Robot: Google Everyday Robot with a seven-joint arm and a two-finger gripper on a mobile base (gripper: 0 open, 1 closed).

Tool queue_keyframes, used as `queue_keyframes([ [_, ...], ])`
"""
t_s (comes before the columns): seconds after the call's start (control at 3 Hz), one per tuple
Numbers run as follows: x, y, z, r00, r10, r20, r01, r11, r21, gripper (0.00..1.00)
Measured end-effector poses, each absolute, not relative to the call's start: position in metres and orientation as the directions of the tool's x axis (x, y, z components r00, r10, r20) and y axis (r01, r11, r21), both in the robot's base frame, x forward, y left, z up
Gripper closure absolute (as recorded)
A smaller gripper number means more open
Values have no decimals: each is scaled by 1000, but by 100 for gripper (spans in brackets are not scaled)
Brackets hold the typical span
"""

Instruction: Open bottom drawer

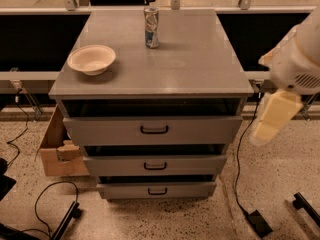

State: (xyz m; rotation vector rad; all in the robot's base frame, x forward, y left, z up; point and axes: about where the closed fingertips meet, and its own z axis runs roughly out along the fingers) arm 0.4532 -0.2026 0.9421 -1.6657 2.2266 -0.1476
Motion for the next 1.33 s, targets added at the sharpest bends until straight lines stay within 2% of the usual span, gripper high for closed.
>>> queue_keyframes([
  [0.67,477,-148,820,-214,-969,-120,-914,242,-326,0],
  [1.33,465,-133,711,-140,-988,60,-938,113,-329,0],
])
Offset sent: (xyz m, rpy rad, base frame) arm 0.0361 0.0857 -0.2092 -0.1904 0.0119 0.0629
